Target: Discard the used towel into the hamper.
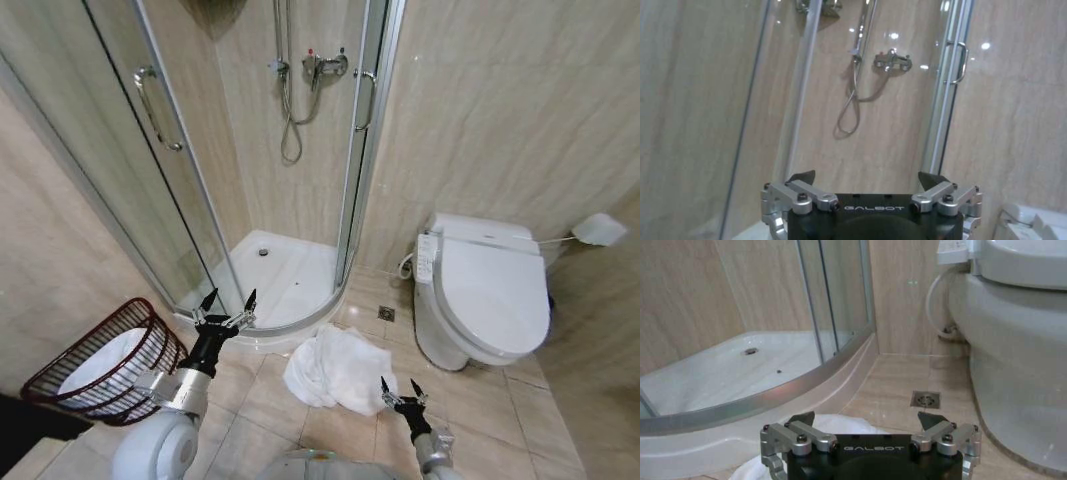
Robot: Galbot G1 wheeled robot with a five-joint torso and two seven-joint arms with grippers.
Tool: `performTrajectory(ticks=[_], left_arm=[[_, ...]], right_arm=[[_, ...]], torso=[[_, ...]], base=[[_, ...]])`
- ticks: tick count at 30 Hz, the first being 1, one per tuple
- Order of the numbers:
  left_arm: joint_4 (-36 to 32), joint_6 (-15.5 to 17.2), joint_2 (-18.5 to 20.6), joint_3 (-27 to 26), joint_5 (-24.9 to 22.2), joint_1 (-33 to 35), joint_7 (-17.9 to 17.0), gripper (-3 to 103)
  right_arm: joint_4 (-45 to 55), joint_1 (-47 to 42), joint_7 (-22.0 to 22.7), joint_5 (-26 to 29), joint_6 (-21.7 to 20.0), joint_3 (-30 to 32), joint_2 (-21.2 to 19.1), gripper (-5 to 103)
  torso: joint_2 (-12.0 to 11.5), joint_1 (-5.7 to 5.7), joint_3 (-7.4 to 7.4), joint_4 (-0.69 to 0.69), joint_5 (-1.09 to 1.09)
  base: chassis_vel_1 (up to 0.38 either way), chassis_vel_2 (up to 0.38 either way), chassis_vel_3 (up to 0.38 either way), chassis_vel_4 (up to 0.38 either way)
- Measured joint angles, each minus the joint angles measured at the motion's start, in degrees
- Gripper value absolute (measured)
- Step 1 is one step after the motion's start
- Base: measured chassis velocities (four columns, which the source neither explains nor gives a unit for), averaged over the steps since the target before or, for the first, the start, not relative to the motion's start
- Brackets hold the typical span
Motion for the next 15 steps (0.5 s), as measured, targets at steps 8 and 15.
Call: performTrajectory(ticks=[8,15], left_arm=[[0.00,0.00,0.00,0.00,0.00,0.00,0.00,100],[0.00,0.00,0.00,0.00,0.00,0.00,0.00,100]], right_arm=[[-1.27,0.77,-0.14,-0.07,0.54,0.22,-0.78,100],[-2.97,3.00,0.15,-0.72,1.23,0.90,-0.72,100]], torso=[[-1.60,-0.66,-0.94,0.00,0.00],[-3.20,-1.35,-1.83,0.02,0.00]], base=[[0.000,0.000,0.000,0.000],[0.000,0.000,0.000,0.000]])
